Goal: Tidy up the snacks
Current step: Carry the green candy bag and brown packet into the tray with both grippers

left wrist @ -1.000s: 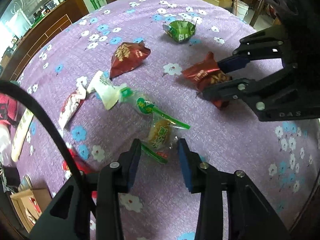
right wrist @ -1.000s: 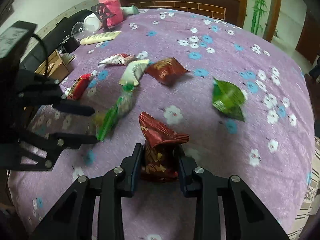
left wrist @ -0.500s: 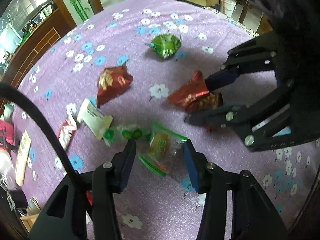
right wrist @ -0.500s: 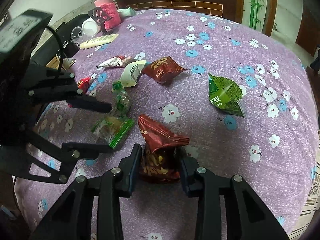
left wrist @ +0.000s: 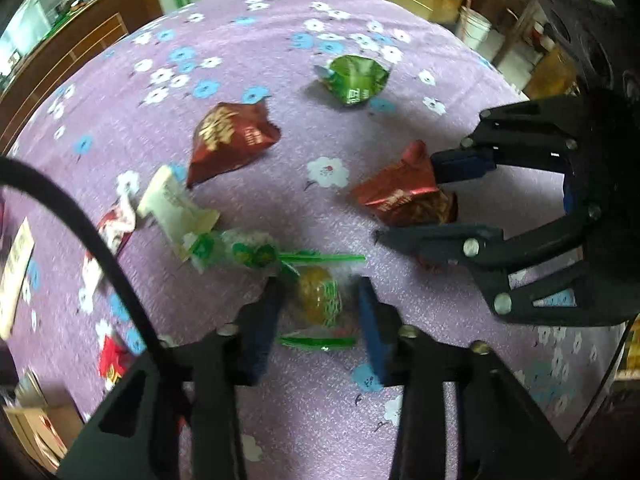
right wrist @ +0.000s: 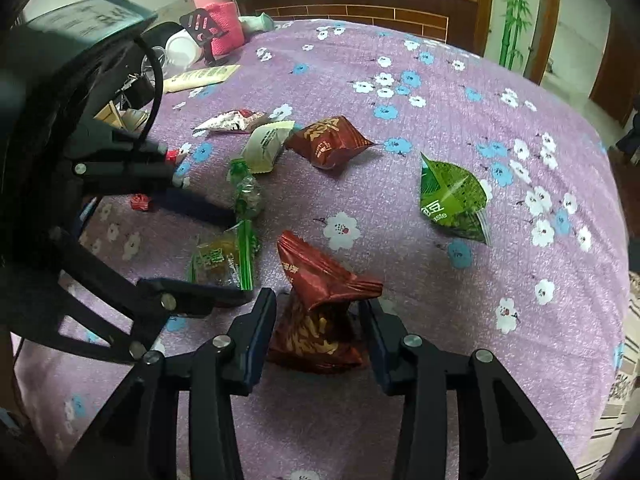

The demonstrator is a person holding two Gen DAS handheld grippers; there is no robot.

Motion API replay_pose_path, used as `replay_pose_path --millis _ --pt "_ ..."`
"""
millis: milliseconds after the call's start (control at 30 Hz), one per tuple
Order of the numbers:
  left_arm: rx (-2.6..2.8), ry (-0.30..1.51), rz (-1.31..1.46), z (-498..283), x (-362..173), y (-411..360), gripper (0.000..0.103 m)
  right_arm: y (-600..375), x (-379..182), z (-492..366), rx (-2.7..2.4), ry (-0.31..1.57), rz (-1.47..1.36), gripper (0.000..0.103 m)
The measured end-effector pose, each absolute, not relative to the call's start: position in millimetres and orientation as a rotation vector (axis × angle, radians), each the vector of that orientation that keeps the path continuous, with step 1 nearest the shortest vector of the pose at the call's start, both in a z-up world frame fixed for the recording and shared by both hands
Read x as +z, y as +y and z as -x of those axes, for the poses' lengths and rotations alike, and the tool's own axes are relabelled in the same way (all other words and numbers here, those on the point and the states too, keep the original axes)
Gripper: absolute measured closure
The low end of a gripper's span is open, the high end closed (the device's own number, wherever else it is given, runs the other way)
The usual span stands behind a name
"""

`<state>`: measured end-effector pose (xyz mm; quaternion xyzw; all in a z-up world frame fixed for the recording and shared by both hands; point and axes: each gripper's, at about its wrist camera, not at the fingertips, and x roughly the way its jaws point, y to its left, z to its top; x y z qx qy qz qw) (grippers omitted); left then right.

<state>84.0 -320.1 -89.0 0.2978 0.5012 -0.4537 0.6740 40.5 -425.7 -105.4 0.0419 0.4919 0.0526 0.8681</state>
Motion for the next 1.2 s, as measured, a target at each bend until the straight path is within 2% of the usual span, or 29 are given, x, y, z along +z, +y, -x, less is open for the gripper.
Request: replay_pose_path --millis 100,533,967,1200 --pt "-0.979 1.148 -0.616 -81.6 -88.0 -308.9 0.071 -427.2 -105.5 -38.8 0.091 1.026 -0.084 0.069" --pt "-0.788 1.18 -0.337 -38.8 -85.2 -247.4 0.073 -408.3 -104.0 2.0 0.078 1.017 -0.143 0.07" --pt "-0.694 1.145 -0.202 38.9 -89.6 -180.3 0.073 -368.1 -102.8 80.9 0.044 1.033 -0.195 0.07" --pt "-0.687 1.146 -0.174 54.8 -90.3 -160.6 0.073 -339.0 -102.1 92.2 0.033 1.049 -0.226 0.07"
